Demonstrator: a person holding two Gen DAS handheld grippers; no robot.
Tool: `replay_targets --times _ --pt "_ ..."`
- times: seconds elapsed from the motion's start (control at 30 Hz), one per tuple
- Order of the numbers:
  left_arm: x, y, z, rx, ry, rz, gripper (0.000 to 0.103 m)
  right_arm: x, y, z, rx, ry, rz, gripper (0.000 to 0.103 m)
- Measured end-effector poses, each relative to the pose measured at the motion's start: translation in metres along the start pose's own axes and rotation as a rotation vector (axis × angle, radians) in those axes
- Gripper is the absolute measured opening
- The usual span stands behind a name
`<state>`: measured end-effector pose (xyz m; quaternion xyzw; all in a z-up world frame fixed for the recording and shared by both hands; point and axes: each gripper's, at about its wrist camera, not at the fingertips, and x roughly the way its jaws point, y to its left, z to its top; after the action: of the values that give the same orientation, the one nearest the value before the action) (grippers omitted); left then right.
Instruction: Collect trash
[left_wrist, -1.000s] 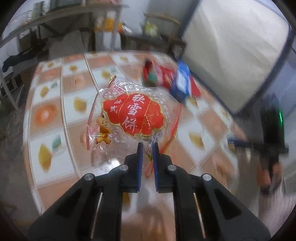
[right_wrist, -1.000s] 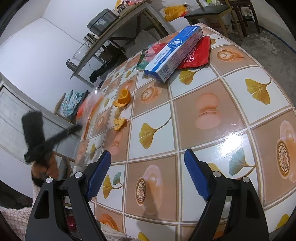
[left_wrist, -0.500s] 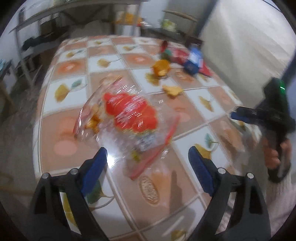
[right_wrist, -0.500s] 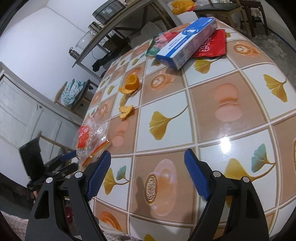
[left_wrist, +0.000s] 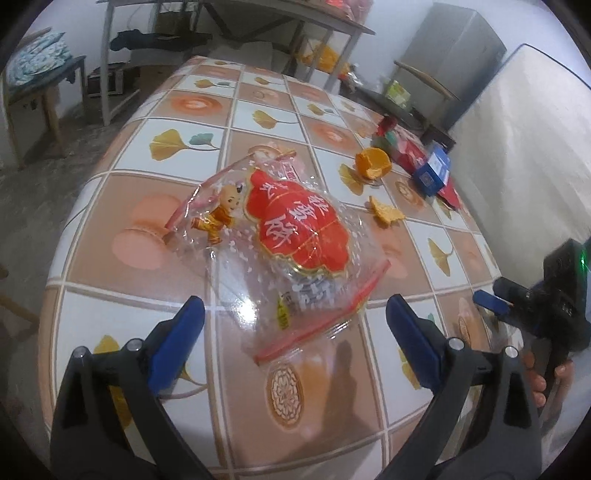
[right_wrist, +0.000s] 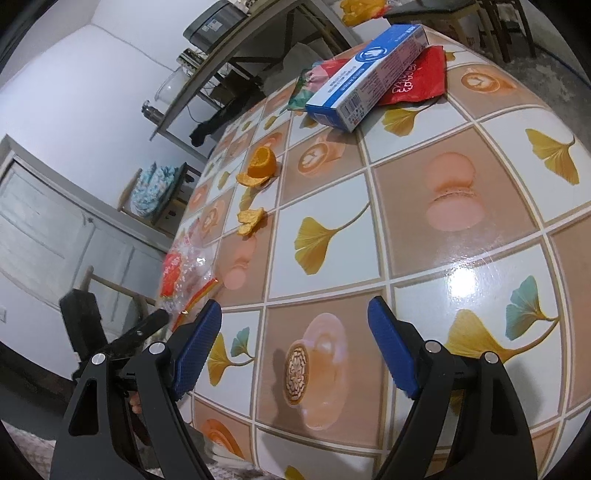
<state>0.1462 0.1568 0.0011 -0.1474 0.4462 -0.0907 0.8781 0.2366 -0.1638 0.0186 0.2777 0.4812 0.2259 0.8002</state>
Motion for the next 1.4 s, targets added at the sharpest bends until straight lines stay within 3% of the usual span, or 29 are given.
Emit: replay_targets --times 0.17,0.33,0.43,0.5,0.63,0.9,1.13,1.27,1.4 --pt "-0.005 0.001 0.003 -0.072 -0.037 0.022 0.095 -0.002 -0.002 0.002 -0.001 -0.003 0.005 0.079" --pt "-0.009 -0.008 0.023 -0.048 -0.090 0.077 0.095 -0.004 -0.005 0.000 -0.005 0.000 0.017 0.079" --pt "0.005 -0.017 0.037 0.019 -0.086 0.120 0.095 -0.004 -0.004 0.000 -0.005 0.001 0.021 0.079" --pt "0.025 -0.023 0.040 0.091 -0.028 0.170 0.095 -0.003 -0.004 0.000 -0.002 0.000 0.023 0.079" --pt "0.040 -0.026 0.036 0.158 0.005 0.197 0.094 -0.006 -0.002 -0.002 -0.004 -0.002 0.014 0.079" --pt "0.035 -0.021 0.030 0.221 -0.040 0.155 0.061 -0.008 0.011 0.009 -0.061 0.019 -0.040 0.079" --pt "0.033 -0.018 0.028 0.236 -0.041 0.085 0.029 0.004 0.059 0.043 -0.203 0.048 -0.021 0.079" --pt "0.028 -0.015 0.024 0.231 -0.039 0.046 0.024 0.030 0.076 0.067 -0.256 0.069 -0.047 0.078" --pt "0.020 -0.015 0.016 0.244 -0.045 0.026 0.020 0.065 0.083 0.079 -0.311 0.126 -0.126 0.061"
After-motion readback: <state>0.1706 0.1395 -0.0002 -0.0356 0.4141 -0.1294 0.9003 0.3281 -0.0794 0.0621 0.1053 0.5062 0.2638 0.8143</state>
